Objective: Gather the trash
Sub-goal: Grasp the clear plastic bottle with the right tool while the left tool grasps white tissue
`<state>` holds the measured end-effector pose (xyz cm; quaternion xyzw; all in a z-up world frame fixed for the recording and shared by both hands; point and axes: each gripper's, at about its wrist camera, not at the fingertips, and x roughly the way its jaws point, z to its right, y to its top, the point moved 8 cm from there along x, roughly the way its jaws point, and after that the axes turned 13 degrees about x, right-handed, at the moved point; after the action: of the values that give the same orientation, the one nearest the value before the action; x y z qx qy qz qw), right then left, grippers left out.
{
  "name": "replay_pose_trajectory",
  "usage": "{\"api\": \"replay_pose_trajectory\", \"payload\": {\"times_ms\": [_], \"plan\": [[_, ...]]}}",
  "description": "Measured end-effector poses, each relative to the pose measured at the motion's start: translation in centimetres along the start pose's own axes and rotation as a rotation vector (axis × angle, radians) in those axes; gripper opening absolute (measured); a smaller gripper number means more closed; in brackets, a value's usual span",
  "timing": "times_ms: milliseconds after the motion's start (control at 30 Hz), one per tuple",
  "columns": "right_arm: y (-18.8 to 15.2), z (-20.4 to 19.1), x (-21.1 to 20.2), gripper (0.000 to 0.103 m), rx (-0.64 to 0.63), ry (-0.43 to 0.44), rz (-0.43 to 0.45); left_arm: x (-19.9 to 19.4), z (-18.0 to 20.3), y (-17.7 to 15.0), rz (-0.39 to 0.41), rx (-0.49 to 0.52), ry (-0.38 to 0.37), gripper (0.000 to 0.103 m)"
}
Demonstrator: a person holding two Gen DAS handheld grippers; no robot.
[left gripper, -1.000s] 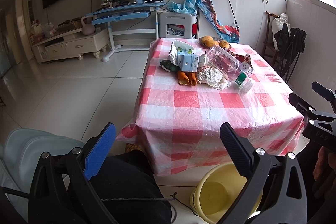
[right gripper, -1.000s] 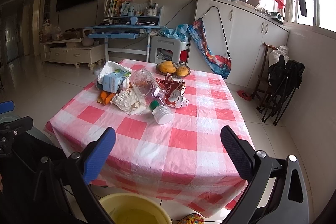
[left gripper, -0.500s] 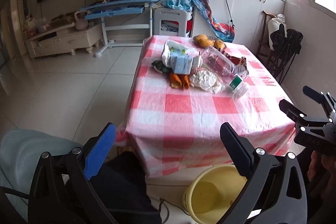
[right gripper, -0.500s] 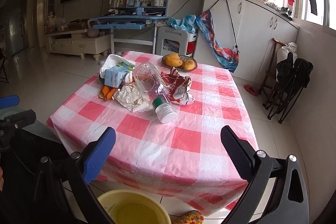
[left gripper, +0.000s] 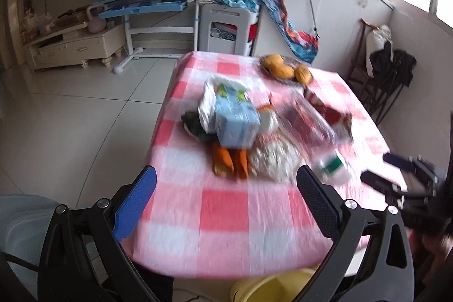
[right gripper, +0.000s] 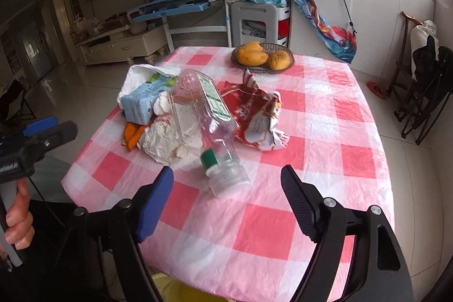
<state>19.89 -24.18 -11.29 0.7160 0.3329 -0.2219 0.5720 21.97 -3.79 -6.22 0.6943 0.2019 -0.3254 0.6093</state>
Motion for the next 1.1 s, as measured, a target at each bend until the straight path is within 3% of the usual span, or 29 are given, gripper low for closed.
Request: {"api": "replay_pose_trajectory", "payload": {"times_ms": [100, 233, 367, 467, 533, 633, 667, 700, 800, 900, 1100], "plan": [[1.5, -1.5, 1.2, 0.076, -0.05, 0.025, 0.001, 2.4, -1.9, 2.7, 0.002, -0.062, 0.009, 0.096], [3.0, -2.2, 4.3, 0.075, -0.031, 0.066, -0.043, 6.5, -3.6, 5.2, -0.027, -0.054, 0.065, 0.096], [3.6, -1.6, 7.7, 0.066, 0.022, 0.104, -0.124, 10.1, -5.1, 6.1, -0.072, -0.085, 0.083, 0.095], [3.6, -1.1, 9.8, 0.066, 0.1, 0.173, -0.202, 12.5, -5.9, 6.1, -0.117, -0.103, 0.082, 0.083], [3.9, -0.8, 10.2, 0.066, 0.104, 0.161, -0.186, 13.7, -6.0, 5.9, -0.141, -0.105, 0.071, 0.069], [3.7, -1.4, 9.8, 0.064, 0.087, 0.161, -0.186, 14.2, -5.9, 5.9, -0.132, -0.114, 0.042, 0.041], [3.6, -1.6, 9.6, 0.063, 0.078, 0.167, -0.183, 14.1, -5.8, 5.9, -0.132, -0.107, 0.038, 0.024], [3.5, -1.9, 9.3, 0.063, 0.069, 0.171, -0.175, 14.1, -5.4, 5.9, -0.133, -0.099, 0.036, 0.015], [3.5, -2.0, 8.6, 0.062, 0.059, 0.161, -0.141, 12.9, -5.3, 6.1, -0.084, -0.111, 0.022, 0.004], [3.7, -2.1, 7.5, 0.062, 0.051, 0.156, -0.104, 10.8, -5.8, 6.6, -0.015, -0.159, -0.014, 0.004], [3.8, -1.7, 4.8, 0.061, 0.122, 0.244, -0.082, 6.3, -5.8, 7.7, 0.138, -0.197, -0.106, 0.003]]}}
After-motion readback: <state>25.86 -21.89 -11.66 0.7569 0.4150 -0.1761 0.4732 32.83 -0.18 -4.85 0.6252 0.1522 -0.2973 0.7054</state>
